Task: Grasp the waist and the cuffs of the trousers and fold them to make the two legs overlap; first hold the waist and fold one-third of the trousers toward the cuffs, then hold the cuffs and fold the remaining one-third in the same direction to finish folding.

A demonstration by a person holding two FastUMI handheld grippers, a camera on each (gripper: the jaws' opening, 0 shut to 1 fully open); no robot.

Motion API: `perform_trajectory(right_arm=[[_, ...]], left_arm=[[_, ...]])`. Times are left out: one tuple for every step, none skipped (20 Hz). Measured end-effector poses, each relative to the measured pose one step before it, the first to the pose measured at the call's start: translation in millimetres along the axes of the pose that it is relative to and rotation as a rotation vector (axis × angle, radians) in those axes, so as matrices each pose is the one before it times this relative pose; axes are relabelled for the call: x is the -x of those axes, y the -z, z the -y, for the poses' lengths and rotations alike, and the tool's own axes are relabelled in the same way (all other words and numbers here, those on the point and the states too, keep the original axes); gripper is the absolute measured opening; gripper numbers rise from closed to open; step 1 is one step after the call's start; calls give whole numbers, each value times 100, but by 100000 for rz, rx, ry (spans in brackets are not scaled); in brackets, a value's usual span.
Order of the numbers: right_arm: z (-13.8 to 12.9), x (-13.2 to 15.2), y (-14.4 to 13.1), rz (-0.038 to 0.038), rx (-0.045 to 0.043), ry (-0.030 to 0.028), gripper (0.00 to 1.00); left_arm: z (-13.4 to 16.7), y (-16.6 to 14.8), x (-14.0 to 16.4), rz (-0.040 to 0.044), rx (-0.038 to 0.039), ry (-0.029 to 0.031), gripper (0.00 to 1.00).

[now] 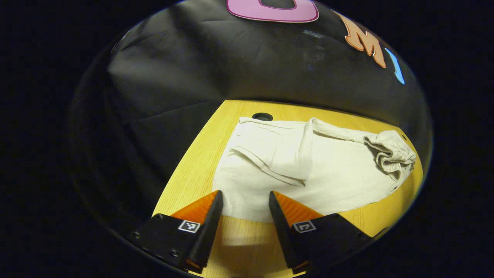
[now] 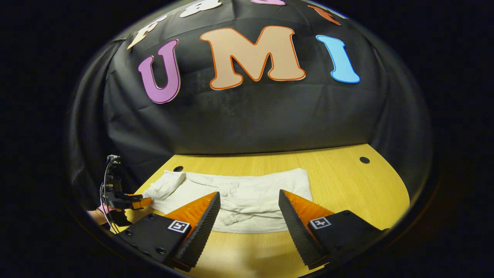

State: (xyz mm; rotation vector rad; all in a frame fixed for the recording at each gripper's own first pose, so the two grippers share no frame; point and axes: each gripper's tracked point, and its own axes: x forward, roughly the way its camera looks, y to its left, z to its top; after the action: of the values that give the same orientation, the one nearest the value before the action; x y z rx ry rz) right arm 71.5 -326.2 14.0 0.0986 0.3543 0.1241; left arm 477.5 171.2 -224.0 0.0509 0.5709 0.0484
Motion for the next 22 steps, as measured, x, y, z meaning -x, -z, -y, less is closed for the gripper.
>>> perform_trajectory(right_arm=[[112, 312, 51, 59, 1188, 504, 97], [67, 281, 124, 58, 1195, 322, 97], [67, 292, 2, 136, 815, 169, 97], [-25, 179, 2, 51, 311, 26, 97], [32, 215, -36, -49, -134, -45, 92], [151, 264, 8, 179, -268, 253, 92], [185, 309, -47, 137, -594, 177, 97], [206, 167, -153, 293, -1154, 43, 97], [265, 215, -304, 550, -1478, -148, 96], [276, 140, -169, 592, -1090, 110, 96], [549, 309, -288, 569, -217, 822, 97], [649, 240, -229, 362, 61, 792, 97], [576, 307, -299, 513, -86, 651, 97], [535, 221, -153, 663, -186, 380, 96], [614, 396, -227, 328, -142, 459, 96], [660, 272, 21, 19, 13, 348, 92], [691, 264, -25, -163, 203, 446, 92], [782, 191, -43, -157, 334, 3, 92], [762, 368, -228, 35, 358, 81, 96], [801, 206, -125, 89, 206, -488, 96], [875, 176, -176, 41, 178, -138, 97], [891, 258, -147, 209, 410, -158, 96]], left_arm=[[233, 78, -30, 7, 1035, 779, 54], [570, -248, -155, 1409, 1166, 1919, 36], [357, -180, 30, 729, 1564, 643, 17], [122, 88, -37, 222, 1084, -369, 6], [18, -54, -54, 787, 724, -271, 0], [-25, -87, 120, 118, 1045, -695, 0], [78, -261, 42, 508, 1495, -397, 0], [180, -423, 246, 1281, 1790, 153, 0], [229, -623, 301, 1094, 2300, 273, 0], [446, -784, 371, 1885, 2806, 1388, 0], [596, -1093, 413, 2302, 2569, 1460, 0], [667, -947, 436, 1931, 1385, 1254, 0], [782, -1043, 322, 2209, 36, 1196, 0], [1011, -1027, 341, 2163, -806, 1535, 0], [1203, -1008, 301, 1774, -1079, 1513, 0], [1456, -938, 333, 1869, -997, 1976, 0], [1823, -1149, 211, 2203, -1334, 2118, 0], [1652, -813, 82, 1617, -1176, 1448, 0], [1822, -896, 79, 1583, -451, 1370, 0], [2261, -1005, 40, 2120, 107, 2436, 0], [2343, -1031, -131, 2154, 485, 2853, 0], [2342, -814, -24, 1701, 365, 2893, 0]])
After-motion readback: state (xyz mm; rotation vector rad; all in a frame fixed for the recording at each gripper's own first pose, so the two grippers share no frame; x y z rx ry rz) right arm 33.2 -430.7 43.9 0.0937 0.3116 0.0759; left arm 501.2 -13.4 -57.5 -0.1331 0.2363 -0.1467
